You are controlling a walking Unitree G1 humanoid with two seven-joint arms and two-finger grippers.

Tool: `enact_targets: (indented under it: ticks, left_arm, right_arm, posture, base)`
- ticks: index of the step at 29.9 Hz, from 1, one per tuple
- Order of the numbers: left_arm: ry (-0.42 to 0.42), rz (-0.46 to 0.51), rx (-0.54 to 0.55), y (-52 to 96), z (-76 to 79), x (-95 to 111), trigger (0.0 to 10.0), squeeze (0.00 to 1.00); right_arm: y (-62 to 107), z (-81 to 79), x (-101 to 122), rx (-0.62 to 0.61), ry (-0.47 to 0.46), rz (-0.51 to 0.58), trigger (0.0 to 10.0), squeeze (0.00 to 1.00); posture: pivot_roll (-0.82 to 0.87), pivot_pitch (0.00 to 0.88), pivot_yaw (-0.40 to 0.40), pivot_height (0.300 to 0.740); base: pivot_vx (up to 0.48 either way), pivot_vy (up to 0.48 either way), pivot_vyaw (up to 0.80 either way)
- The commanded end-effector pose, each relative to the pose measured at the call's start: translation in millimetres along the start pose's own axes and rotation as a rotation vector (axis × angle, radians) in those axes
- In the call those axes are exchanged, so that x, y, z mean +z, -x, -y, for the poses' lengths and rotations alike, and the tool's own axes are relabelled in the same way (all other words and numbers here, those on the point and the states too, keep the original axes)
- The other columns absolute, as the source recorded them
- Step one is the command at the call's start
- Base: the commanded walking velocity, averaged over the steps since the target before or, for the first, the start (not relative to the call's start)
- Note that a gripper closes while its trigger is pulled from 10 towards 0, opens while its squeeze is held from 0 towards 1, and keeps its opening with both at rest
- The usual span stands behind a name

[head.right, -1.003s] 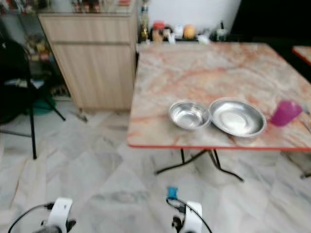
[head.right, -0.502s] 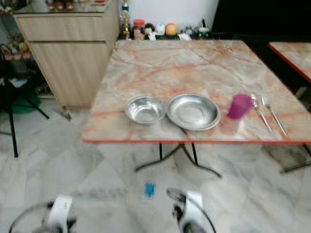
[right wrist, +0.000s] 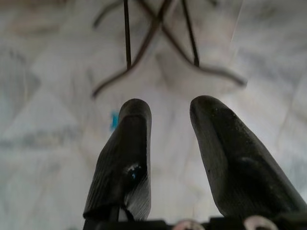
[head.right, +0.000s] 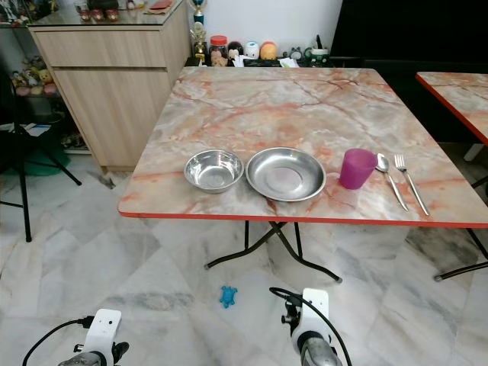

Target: Setting the table

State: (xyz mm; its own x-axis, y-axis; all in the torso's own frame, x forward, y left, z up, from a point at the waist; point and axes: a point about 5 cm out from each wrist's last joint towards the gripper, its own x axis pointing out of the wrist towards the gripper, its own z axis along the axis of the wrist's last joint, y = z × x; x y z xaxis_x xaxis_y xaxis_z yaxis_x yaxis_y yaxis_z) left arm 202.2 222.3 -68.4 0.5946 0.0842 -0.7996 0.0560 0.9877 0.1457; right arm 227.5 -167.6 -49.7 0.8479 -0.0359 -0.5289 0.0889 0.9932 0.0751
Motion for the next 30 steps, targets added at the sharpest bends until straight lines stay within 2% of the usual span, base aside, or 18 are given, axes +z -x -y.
enact_targets:
  ticks: [1,3,7,10,14,19,22,26,30]
  left_arm:
    - [0.004,-0.012,0.011,0.7,-1.3,-4.5,10.0,0.0]
    - [0.002,-0.01,0.011,0.7,-1.2,-4.3,10.0,0.0]
    - [-0.001,-0.007,0.017,0.7,-2.0,-3.7,10.0,0.0]
    - [-0.001,-0.004,0.02,0.8,-2.3,-3.6,10.0,0.0]
    - [0.006,0.012,0.034,1.1,-3.9,-2.8,10.0,0.0]
    - [0.004,0.012,0.039,1.3,-3.7,-3.9,10.0,0.0]
    - [0.005,0.011,0.036,1.3,-2.9,-4.7,10.0,0.0]
    - [0.01,0.006,0.029,1.3,-1.3,-6.0,10.0,0.0]
    - [0.02,0.018,0.032,0.9,-1.6,-2.6,10.0,0.0]
  right_arm:
    - [0.3,-0.5,8.6,-0.015,0.023,0.077,10.0,0.0]
    - [1.6,-0.9,10.0,-0.022,0.038,0.103,10.0,0.0]
    - [12.6,3.2,22.7,-0.076,0.056,0.272,10.0,0.0]
    - [16.6,4.5,28.9,-0.085,0.08,0.321,10.0,0.0]
    - [27.9,9.2,47.7,-0.11,0.094,0.436,10.0,0.0]
    - [32.2,9.1,69.2,-0.111,0.107,0.513,10.0,0.0]
    - [31.0,8.9,73.4,-0.111,0.114,0.525,10.0,0.0]
    - [26.4,1.3,115.8,-0.1,0.106,0.641,10.0,0.0]
    - [32.1,-8.8,149.4,-0.073,0.111,0.74,10.0,0.0]
  posture:
    - [0.11,0.0,-0.032,0.74]
    - [0.12,0.0,-0.035,0.74]
    - [0.12,0.0,-0.037,0.74]
    - [0.12,0.0,-0.038,0.74]
    - [0.12,0.0,-0.047,0.74]
    - [0.12,0.0,-0.056,0.74]
    - [0.12,0.0,-0.056,0.74]
    - [0.12,0.0,-0.052,0.74]
    - [0.12,0.0,-0.059,0.74]
  base:
    - [0.0,0.0,0.0]
    - [0.0,0.0,0.0]
    - [0.0,0.0,0.0]
    - [0.0,0.0,0.0]
    - [0.0,0.0,0.0]
    - [0.0,0.0,0.0]
    - [0.0,0.0,0.0]
    - [0.0,0.0,0.0]
    - [0.0,0.0,0.0]
